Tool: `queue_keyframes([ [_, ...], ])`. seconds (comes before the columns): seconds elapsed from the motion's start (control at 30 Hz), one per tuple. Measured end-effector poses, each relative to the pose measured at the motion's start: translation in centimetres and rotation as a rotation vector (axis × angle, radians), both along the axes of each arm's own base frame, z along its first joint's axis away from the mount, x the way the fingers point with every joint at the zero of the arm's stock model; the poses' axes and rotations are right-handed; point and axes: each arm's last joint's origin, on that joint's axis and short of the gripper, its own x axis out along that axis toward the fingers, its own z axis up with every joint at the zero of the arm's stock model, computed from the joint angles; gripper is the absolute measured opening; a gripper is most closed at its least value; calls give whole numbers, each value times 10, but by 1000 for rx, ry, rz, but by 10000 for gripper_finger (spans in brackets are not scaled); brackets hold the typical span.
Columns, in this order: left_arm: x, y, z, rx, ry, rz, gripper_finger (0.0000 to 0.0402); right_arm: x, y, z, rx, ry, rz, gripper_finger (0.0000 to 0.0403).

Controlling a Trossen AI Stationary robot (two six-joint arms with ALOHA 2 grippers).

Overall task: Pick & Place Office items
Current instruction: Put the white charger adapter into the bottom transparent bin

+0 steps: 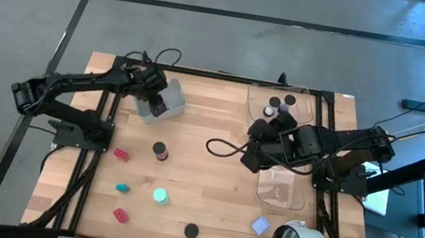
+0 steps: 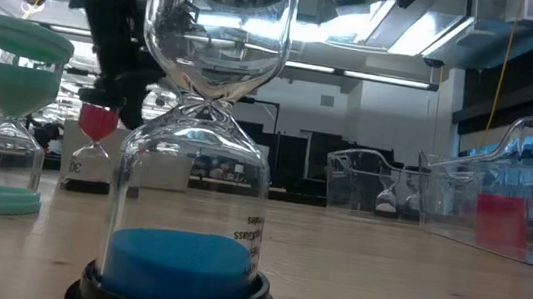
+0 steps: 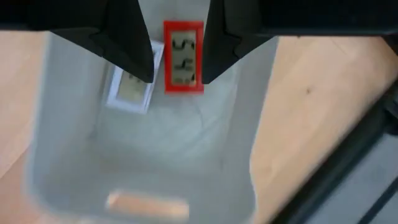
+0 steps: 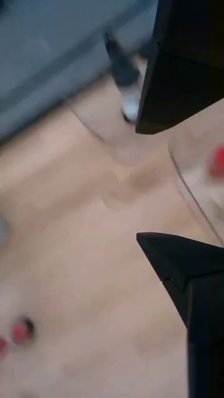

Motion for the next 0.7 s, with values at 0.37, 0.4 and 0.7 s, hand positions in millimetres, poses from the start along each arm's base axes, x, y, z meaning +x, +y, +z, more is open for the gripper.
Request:
queue_keyframes([
  [0.37, 21, -14, 51, 7, -237, -139, 131, -2, 34, 0, 206, 12, 225, 276],
  [0.4, 22, -18, 53, -1, -255, -165, 130, -2, 37, 0, 214, 1, 225, 276],
  [0.7, 23, -66, 76, -56, -401, -366, 130, 5, 72, -15, 295, -20, 219, 319],
])
